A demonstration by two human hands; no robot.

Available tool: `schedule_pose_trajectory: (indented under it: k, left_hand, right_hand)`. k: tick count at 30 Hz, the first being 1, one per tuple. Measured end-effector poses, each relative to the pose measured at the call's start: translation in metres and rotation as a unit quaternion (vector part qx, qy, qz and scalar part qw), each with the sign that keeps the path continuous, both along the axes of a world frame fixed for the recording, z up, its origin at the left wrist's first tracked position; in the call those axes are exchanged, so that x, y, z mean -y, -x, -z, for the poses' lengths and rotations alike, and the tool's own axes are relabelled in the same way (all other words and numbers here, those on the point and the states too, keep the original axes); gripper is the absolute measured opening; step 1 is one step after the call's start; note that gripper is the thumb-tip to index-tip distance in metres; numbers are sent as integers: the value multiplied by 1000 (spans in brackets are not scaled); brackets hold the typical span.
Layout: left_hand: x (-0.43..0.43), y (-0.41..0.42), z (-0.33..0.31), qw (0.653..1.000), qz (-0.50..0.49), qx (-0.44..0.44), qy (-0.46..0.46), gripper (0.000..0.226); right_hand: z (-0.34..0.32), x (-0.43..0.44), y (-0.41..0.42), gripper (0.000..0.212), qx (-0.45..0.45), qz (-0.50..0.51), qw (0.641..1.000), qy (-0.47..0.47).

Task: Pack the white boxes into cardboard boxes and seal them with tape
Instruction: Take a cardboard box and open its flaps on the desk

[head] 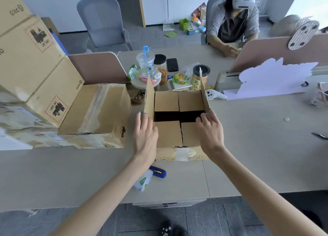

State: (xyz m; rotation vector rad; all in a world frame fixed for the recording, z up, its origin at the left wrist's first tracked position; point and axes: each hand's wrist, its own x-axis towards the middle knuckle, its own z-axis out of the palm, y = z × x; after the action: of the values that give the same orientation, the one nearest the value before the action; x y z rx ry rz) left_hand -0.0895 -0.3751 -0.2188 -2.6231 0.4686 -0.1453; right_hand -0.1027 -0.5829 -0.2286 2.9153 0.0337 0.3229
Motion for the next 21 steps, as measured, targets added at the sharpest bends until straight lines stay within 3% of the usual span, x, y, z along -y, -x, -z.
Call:
schedule_pose_trajectory:
  k: [2, 4, 9, 12, 16, 19, 21]
  left_hand:
    - [-4, -6, -2, 999, -33, -8, -30, 31]
    - [-10, -14, 6, 999, -46, -27, -7, 29]
    - [-20, -26, 58, 971, -91, -143, 169, 54]
    - [-19, -32, 79, 921, -111, -189, 321, 56]
    - [-19, -37, 90, 885, -110, -190, 410, 59]
    - [-23, -39, 103, 833, -104, -206, 503, 62]
    - [-26, -40, 113, 780, -100, -230, 573, 58]
  right_hand:
    - [-4, 1, -4, 35, -89, 93, 991, 47]
    - [-1, 6, -5, 31, -106, 140, 983, 51]
    - [26, 18, 0, 32, -92, 167, 982, 13]
    - [57, 29, 1, 46, -75, 159, 982, -67]
    - [87, 38, -1, 52, -80, 136, 968, -198]
    - [99, 50, -1, 63, -62, 124, 919, -369]
    - [103, 53, 2, 70, -29, 118, 886, -448]
